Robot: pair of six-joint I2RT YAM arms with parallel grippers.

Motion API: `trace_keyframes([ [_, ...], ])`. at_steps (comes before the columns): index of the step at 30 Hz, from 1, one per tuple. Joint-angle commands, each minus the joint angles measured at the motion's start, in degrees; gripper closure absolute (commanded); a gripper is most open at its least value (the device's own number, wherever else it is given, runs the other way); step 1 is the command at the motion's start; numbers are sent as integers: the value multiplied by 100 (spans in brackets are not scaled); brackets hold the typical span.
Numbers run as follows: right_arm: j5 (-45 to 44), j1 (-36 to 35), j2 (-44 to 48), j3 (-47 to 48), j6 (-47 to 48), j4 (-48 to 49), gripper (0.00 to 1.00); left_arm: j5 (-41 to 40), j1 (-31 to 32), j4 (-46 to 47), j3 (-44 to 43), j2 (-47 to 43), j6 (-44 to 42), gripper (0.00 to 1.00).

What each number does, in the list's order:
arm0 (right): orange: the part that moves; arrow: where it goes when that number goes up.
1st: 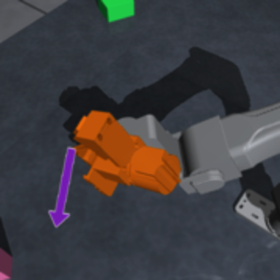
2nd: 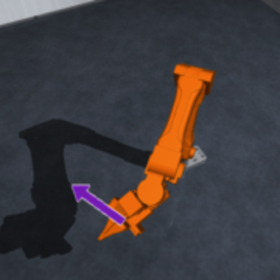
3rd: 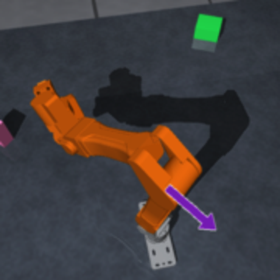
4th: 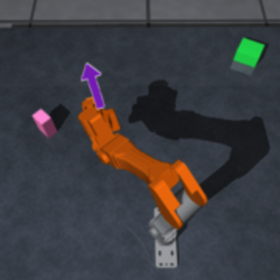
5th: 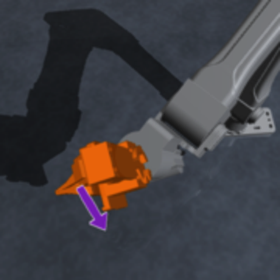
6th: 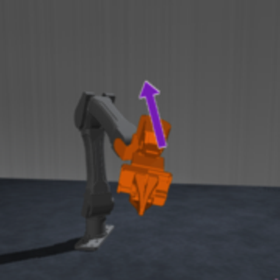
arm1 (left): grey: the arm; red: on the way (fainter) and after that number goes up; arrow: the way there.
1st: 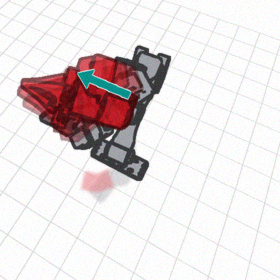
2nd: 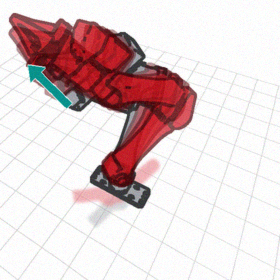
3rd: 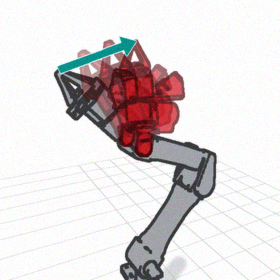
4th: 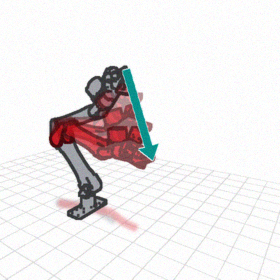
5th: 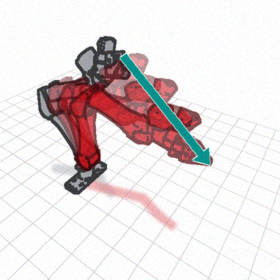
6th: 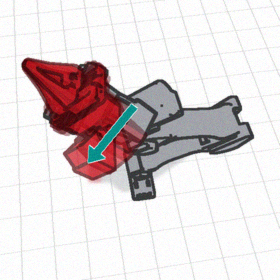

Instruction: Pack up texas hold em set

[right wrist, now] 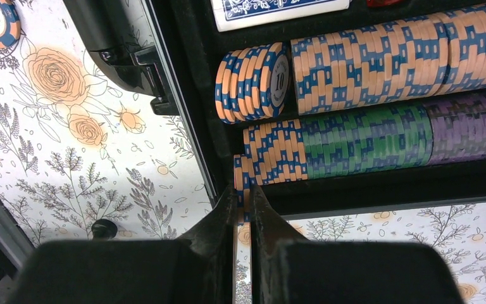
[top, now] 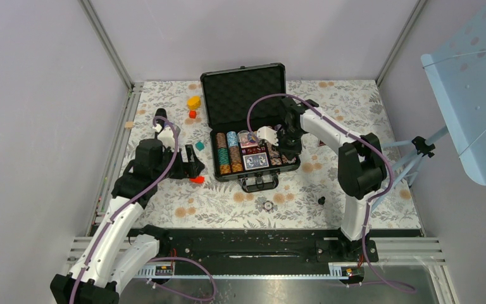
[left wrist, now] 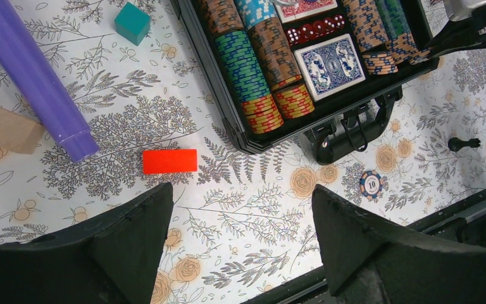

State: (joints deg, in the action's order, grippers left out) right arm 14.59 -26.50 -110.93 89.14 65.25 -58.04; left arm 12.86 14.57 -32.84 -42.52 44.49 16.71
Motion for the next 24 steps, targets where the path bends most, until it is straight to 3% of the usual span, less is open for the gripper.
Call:
trace_keyframes([
  [1,-303,38,79,-83,90,519,100,-110,-19,296,7,25,-71,20],
  [9,-386,40,535,-914,12,1720,100,-93,-20,296,3,7,-71,20],
  [24,-749,40,974,-1669,139,2600,100,-58,-18,309,16,25,-71,20],
])
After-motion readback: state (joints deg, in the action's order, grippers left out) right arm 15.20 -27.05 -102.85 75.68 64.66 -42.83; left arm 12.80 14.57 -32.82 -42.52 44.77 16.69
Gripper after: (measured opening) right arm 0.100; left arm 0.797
